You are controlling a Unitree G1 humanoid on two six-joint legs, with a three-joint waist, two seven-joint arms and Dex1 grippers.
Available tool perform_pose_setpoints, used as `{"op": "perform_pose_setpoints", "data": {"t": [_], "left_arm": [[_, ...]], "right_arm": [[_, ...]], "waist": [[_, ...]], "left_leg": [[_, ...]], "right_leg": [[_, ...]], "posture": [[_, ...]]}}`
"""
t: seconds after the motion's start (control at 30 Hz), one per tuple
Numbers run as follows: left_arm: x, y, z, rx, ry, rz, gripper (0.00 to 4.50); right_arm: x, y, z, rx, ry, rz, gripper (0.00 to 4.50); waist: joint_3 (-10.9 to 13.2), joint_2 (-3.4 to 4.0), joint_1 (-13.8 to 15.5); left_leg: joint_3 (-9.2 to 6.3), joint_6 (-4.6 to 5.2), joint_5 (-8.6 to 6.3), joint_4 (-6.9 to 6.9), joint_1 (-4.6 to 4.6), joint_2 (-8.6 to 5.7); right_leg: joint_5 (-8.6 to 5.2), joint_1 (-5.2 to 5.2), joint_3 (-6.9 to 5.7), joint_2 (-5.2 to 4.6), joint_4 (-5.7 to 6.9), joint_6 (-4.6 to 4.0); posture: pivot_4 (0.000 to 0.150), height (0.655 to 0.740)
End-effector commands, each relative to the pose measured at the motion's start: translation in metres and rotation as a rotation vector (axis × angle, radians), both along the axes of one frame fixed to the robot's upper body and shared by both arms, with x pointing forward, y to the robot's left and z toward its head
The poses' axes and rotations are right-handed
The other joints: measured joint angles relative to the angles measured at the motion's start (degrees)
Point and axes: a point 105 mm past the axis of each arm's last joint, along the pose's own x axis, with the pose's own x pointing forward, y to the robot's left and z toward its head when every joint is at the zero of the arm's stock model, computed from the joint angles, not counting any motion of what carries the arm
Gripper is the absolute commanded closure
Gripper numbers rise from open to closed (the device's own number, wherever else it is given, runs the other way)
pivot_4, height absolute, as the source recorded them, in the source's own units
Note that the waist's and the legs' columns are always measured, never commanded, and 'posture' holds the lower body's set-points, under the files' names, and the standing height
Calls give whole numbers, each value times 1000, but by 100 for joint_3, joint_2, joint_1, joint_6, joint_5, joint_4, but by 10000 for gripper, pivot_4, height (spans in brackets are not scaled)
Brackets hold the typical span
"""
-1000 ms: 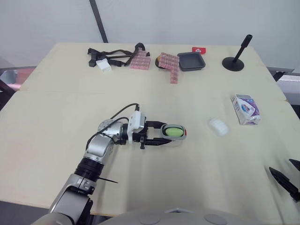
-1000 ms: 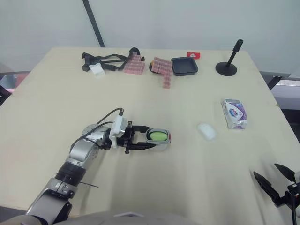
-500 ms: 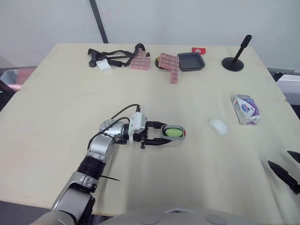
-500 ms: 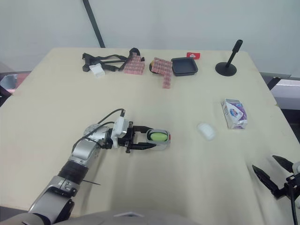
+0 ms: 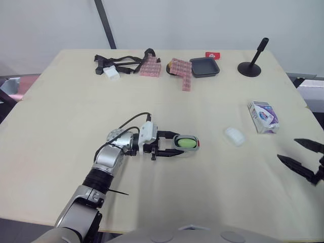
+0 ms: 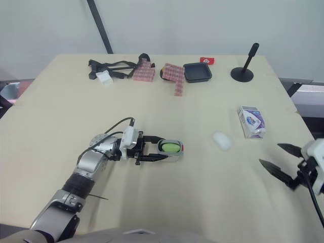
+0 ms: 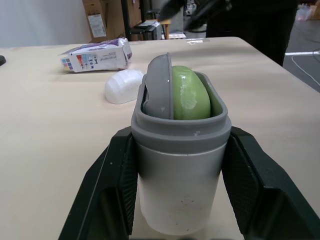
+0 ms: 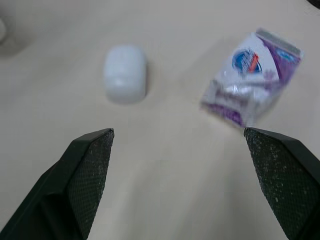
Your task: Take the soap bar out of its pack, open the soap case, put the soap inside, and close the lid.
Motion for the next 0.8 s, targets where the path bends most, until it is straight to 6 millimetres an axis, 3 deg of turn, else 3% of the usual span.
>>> {"op": "perform_pose_setpoints", "data": {"t": [0.03,0.37,0.6,0.8], "left_arm": [[0,0,4,-1,-16,8,26325],[0,-1,4,-2,-16,16,26325],[0,-4,4,-3,-14,19,26325],[0,-3,3,0,-12,27,26325]], "right_arm": [[16,21,14,28,78,26,290],[40,52,14,-137,325,51,290],[75,83,14,-166,360,62,290],[84,96,16,-199,393,89,290]], "waist": [[-6,10,6],[-10,16,46],[-12,19,62],[-12,19,165]], "left_leg": [[1,0,0,-1,-1,0],[8,0,0,2,-15,-2],[12,1,3,4,-11,-2],[17,-27,19,6,-14,-2]], "right_leg": [[0,0,1,0,-2,1],[1,-4,-3,-7,-14,6],[1,-7,0,-6,-3,5],[14,-28,-2,-6,-3,28]], "posture": [[1500,7400],[1500,7400],[1500,7400],[1500,7400]]}}
